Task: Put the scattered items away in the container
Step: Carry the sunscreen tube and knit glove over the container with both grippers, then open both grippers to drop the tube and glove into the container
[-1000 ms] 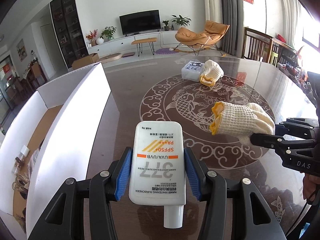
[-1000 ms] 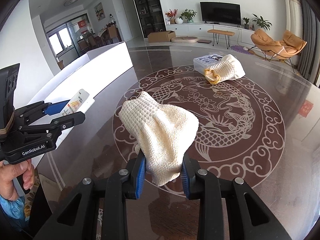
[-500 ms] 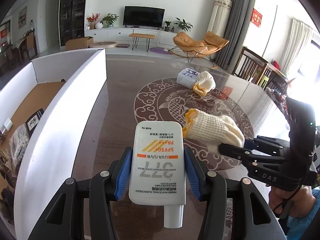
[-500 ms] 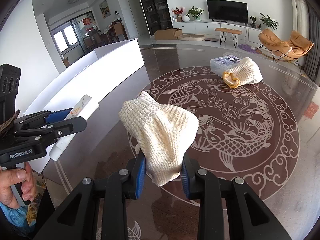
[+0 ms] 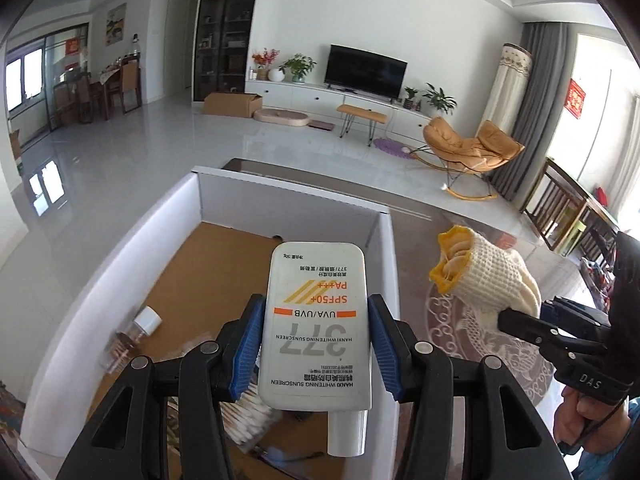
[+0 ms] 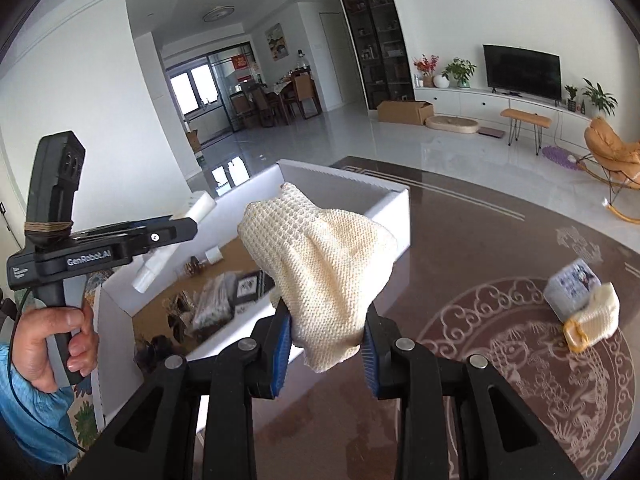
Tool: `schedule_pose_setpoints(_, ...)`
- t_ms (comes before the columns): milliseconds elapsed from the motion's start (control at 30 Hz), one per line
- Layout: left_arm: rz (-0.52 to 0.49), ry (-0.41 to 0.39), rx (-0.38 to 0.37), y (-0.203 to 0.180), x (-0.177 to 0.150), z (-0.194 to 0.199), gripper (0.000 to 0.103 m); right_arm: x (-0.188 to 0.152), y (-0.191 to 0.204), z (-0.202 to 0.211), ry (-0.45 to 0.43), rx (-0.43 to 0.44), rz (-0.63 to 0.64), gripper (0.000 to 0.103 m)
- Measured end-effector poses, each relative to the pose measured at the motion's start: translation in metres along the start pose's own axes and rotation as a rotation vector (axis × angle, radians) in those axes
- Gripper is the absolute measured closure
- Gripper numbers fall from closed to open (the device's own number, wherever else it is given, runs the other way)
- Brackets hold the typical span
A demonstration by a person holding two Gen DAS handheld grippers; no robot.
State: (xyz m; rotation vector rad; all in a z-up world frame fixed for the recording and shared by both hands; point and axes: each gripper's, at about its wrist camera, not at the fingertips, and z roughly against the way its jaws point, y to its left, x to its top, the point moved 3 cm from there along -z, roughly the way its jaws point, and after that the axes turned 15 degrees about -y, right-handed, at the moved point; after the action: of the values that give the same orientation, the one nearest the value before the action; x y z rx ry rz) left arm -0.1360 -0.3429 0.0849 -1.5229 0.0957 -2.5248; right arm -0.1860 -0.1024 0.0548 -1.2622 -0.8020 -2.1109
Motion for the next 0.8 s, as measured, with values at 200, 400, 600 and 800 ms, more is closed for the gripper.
schedule_pose_setpoints(200,0.058,0.064,0.087,0.052,0.015,-0.057,0.052,0.031,0.026,-0.104,0.095,-0.006,0.039,0.073)
schedule_pose_setpoints(400,0.133,0.124,0.120,0.078,0.012,-0.107,0.052,0.028,0.034,-0.177,0.179,-0.054,0.048,0.072)
schedule_pose_setpoints(600,0.184,0.184,0.146,0.094,-0.001,-0.138,0.052,0.015,0.034,-0.223,0.279,-0.069,0.023,0.066)
schedule_pose_setpoints(800,0.274,0.221,0.186,0.111,-0.019,-0.145,0.009,0.004,0.033,-0.235,0.340,-0.073,0.042,0.043)
